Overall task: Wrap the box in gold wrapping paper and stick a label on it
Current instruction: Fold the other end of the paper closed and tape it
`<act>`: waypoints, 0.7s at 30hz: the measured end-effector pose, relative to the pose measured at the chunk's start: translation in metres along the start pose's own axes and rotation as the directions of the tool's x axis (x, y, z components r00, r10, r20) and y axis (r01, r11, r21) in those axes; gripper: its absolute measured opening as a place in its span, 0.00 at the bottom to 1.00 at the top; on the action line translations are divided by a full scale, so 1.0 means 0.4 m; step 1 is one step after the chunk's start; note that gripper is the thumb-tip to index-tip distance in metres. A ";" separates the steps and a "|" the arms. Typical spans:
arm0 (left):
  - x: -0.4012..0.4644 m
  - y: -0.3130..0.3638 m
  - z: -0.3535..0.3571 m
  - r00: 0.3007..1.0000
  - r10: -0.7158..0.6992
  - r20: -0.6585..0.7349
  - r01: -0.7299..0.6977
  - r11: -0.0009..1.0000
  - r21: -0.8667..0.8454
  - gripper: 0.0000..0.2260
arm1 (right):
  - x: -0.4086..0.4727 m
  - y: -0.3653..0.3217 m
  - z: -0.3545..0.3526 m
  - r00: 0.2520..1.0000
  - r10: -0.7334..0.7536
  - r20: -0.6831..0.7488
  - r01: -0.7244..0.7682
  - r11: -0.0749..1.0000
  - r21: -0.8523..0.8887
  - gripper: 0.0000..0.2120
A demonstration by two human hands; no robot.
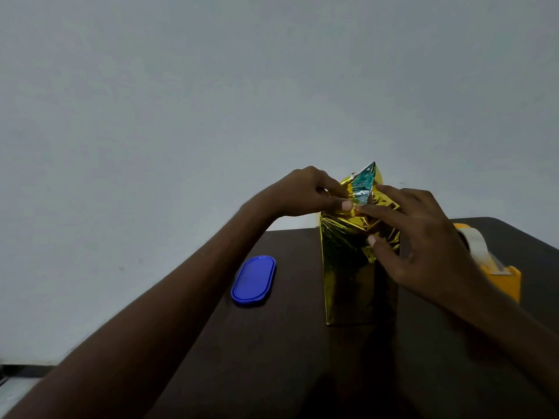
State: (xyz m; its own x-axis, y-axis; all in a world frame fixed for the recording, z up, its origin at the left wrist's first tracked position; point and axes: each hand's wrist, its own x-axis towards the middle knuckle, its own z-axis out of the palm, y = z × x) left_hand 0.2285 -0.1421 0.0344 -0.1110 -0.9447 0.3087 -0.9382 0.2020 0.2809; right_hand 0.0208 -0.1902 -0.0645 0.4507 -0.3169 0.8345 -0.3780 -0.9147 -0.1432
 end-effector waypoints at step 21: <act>0.004 0.004 0.003 0.990 -0.106 0.098 0.121 0.978 -0.170 0.21 | -0.034 0.010 -0.039 0.936 0.276 -0.219 -0.215 0.939 0.267 0.23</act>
State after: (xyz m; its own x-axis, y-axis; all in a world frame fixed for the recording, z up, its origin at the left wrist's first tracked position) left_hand 0.2263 -0.1435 0.0342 -0.0430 -0.9815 0.1864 -0.8753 0.1270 0.4667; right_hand 0.0007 -0.1857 -0.0680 0.1402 -0.4944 0.8579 -0.2363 -0.8581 -0.4559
